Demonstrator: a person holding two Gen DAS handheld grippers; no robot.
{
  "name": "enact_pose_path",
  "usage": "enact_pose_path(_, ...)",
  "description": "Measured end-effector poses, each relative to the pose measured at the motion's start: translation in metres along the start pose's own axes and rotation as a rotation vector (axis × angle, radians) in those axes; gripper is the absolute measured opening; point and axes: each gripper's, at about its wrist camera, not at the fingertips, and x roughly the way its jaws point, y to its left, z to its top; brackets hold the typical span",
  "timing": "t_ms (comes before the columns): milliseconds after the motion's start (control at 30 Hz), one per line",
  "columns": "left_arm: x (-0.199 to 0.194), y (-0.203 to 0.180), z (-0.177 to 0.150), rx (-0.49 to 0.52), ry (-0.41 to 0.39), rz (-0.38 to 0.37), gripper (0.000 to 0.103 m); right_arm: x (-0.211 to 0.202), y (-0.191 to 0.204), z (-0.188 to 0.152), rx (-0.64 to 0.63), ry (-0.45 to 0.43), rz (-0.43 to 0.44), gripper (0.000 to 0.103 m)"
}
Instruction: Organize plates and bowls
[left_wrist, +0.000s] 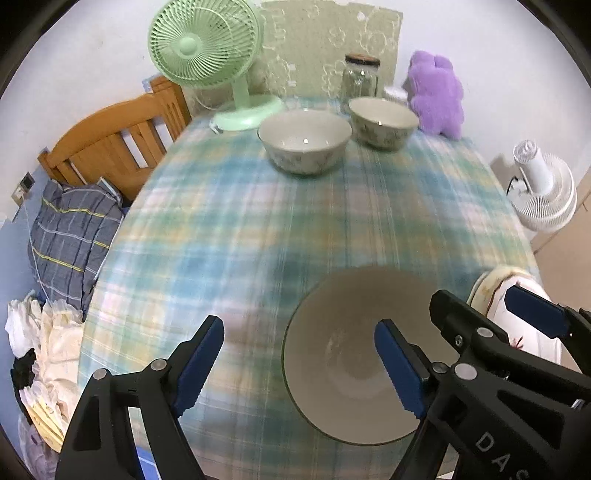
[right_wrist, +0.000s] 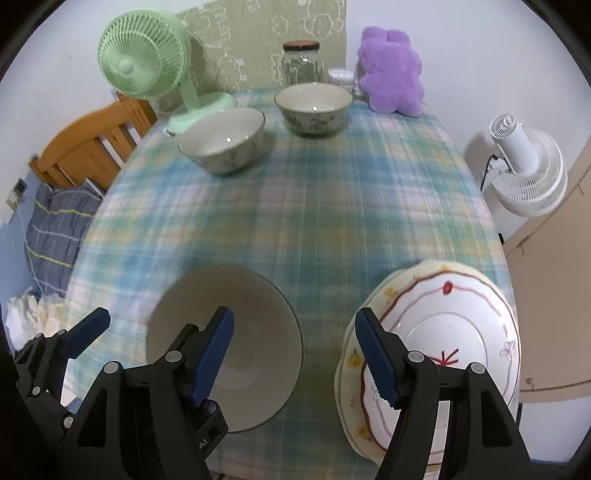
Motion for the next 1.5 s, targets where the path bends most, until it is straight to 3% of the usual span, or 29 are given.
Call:
enact_pose_path(100, -0.008, 0.002, 0.01, -0.006, -0.022, -0.001, 0.085, -0.011, 0.004, 0.011, -0.026, -0.028, -0.032, 0.072)
enact_pose_path(500, -0.017, 0.024, 0.078, -0.022, -0.167, -0.022, 0.083, -0.027, 0.023, 0.079, -0.049, -0.166, -0.022, 0.072)
enact_pose_path(667, 0.001, 0.032, 0.102, -0.038, -0.15, -0.008, 0.082, -0.013, 0.034, 0.107, -0.06, -0.174, -0.01, 0.072)
enact_pose_path(800, 0.018, 0.035, 0.119, -0.03, -0.147, -0.027, 0.074, 0.001, 0.043, 0.126, -0.073, -0.171, -0.037, 0.072)
enact_pose_path(900, 0.027, 0.035, 0.13, -0.02, -0.154, -0.018, 0.073, 0.012, 0.046, 0.138, -0.078, -0.178, -0.062, 0.079)
enact_pose_path(1200, 0.064, 0.039, 0.169, -0.006, -0.172, -0.001, 0.065, 0.049, 0.046, 0.172, -0.023, -0.198, -0.023, 0.079)
enact_pose_path(1367, 0.096, 0.04, 0.186, -0.021, -0.153, 0.001, 0.062, 0.079, 0.046, 0.192, 0.02, -0.197, -0.018, 0.079)
enact_pose_path(1500, 0.119, 0.039, 0.193, -0.026, -0.129, 0.005, 0.055, 0.102, 0.046, 0.201, 0.022, -0.182, -0.034, 0.078)
